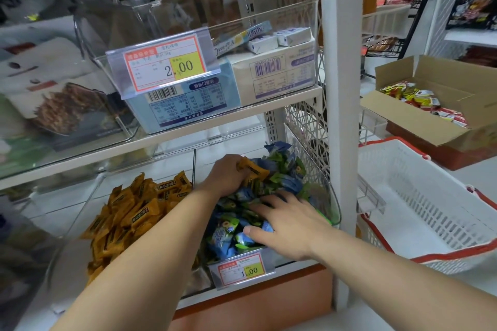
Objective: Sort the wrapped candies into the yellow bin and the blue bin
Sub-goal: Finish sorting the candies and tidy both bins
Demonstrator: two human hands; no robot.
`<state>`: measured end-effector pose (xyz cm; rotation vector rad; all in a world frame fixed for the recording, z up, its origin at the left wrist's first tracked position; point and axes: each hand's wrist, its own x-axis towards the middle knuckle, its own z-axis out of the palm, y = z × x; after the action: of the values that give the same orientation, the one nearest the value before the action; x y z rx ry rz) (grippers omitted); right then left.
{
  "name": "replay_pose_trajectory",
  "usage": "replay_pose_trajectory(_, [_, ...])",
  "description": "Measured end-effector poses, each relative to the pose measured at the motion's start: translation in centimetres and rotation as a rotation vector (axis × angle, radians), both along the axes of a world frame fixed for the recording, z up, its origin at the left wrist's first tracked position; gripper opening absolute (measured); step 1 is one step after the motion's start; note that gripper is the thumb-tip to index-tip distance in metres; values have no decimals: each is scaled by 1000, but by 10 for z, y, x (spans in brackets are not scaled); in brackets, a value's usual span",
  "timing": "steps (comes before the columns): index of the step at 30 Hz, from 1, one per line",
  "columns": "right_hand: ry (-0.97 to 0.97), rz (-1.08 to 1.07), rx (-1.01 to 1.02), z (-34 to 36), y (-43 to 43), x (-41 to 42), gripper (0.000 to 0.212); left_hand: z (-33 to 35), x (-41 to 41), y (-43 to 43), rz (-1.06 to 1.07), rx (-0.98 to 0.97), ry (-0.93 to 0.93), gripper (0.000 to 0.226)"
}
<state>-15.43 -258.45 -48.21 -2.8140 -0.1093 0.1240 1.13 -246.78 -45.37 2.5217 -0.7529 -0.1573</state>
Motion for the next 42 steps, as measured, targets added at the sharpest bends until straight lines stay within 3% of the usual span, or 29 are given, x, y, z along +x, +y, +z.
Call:
replay_pose_trajectory(4, [-17,-33,99,5,-5,2,74,14,0,9,141,-202,-53,12])
replay_pose_trajectory(7, [-211,-104,177,14,-7,4,60,24,-8,19,186,-383,30,6])
replay_pose_trajectory(9, [-381,-167,220,20,-4,6,67,28,-20,25,192,-497,127,7])
replay_pose_trajectory(11, [-455,-241,345,25,0,8,88,30,-35,29,195,-555,194,8])
replay_pose_trajectory(14, [-391,-258,582,31,10,10,105,32,-60,32,170,-619,268,11])
replay_pose_trajectory(19, [-448,-188,661,36,25,19,72,35,-83,47,226,-828,533,17])
replay_pose_trajectory(21, [-425,-184,736,38,31,20,74,38,-87,60,239,-952,627,17])
replay_pose_trajectory(23, [-396,-196,867,38,39,23,82,40,-88,73,272,-1031,628,13])
replay_pose_trajectory(25, [-388,-235,956,38,49,26,78,42,-86,87,336,-1067,583,10])
replay_pose_trajectory(28, [-429,-271,926,39,61,34,38,42,-76,118,399,-1005,424,9])
replay_pose_trajectory(30, [-442,-239,907,40,69,38,26,40,-69,145,415,-899,300,8])
replay_pose_trajectory(33, [-429,-155,855,44,88,47,22,36,-60,185,471,-743,164,9])
replay_pose_trajectory(36, [-422,-90,755,50,114,60,32,28,-57,210,568,-592,84,11])
replay_pose_trajectory(39, [-432,-7,543,51,136,72,41,23,-57,228,649,-187,-134,20])
replay_pose_trajectory(42, [-388,75,279,43,147,76,35,24,-61,236,671,-45,-135,26])
